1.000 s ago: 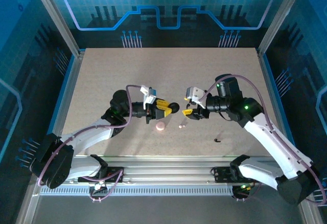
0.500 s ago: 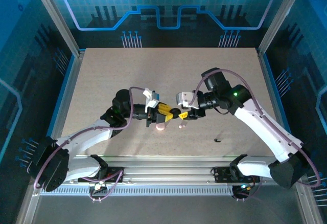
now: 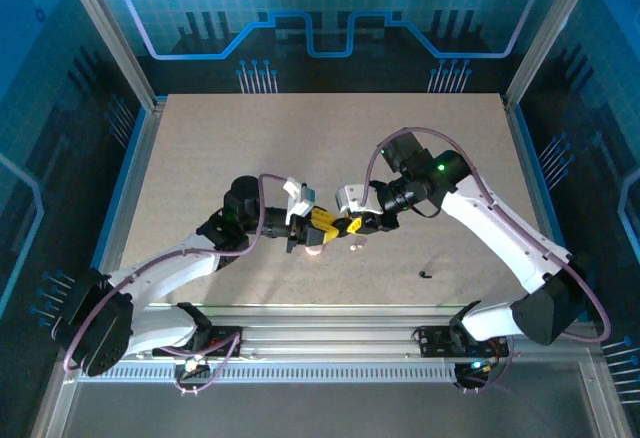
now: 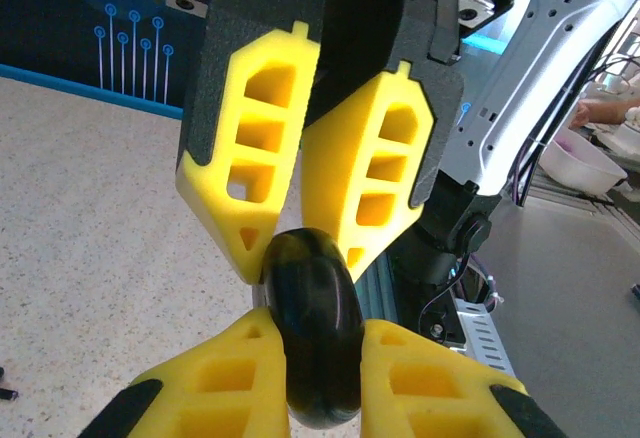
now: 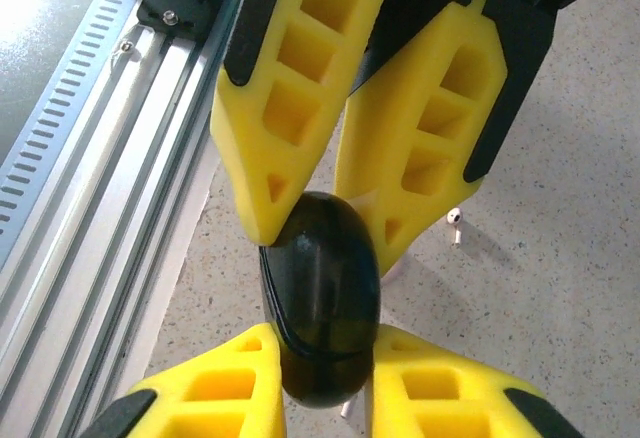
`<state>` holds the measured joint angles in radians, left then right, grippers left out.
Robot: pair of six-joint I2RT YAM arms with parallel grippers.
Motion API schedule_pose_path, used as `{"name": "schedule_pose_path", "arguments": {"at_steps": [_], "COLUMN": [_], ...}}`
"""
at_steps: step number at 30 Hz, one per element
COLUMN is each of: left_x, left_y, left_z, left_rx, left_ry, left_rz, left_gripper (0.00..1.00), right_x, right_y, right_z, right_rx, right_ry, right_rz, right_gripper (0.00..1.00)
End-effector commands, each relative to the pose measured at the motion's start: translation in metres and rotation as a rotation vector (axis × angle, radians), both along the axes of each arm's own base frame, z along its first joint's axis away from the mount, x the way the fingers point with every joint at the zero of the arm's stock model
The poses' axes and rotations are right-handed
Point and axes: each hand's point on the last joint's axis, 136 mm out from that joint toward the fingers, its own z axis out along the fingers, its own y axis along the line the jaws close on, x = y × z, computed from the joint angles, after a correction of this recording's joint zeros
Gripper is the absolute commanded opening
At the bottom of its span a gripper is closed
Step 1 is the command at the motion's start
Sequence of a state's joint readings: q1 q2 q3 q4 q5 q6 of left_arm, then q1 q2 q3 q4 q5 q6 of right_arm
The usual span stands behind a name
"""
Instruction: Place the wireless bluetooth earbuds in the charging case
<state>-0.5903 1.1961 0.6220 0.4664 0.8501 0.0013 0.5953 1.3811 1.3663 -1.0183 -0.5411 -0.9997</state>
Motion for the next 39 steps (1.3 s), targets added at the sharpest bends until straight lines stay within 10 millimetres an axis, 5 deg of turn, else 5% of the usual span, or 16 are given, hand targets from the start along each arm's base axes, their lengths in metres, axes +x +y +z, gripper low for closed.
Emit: {"name": "schedule_pose_path", "arguments": {"at_steps": [1, 7, 14, 20, 28, 39], "left_x": [-0.003, 0.007, 0.017, 0.017, 0.016, 0.008], "left_y": [-0.003, 0.001, 0.004, 0.003, -0.001, -0.006], "left_z": [0.02, 0.018, 0.021, 0.028, 0.03, 0.039], "left_rx": [-0.022, 0.014, 0.025, -0.009, -0.081, -0.126], "left_ry": [-0.069, -0.109, -0.162, -0.186, -0.196, -0.201], "left_rz": [-0.015, 0.062, 0.121, 0.124, 0.102, 0.031], "left_gripper": [0.15, 0.27, 0.54, 0.56, 0.56, 0.58], "right_x": [-0.008, -0.01, 0.0, 0.021, 0.013, 0.003], "right_y": [0.007, 0.009, 0.005, -0.009, -0.023, -0.021], "right_z": [0.013, 0.023, 0.025, 0.024, 0.044, 0.058], "right_rx": [0.042, 0.091, 0.131, 0.201, 0.469, 0.585], "right_ry": [0.005, 0.015, 0.045, 0.123, 0.231, 0.253], "right_rz": [0.053, 0.052, -0.04, -0.233, -0.329, -0.317], "right_gripper": [0.18, 0.11, 0.1, 0.08, 0.09, 0.09]}}
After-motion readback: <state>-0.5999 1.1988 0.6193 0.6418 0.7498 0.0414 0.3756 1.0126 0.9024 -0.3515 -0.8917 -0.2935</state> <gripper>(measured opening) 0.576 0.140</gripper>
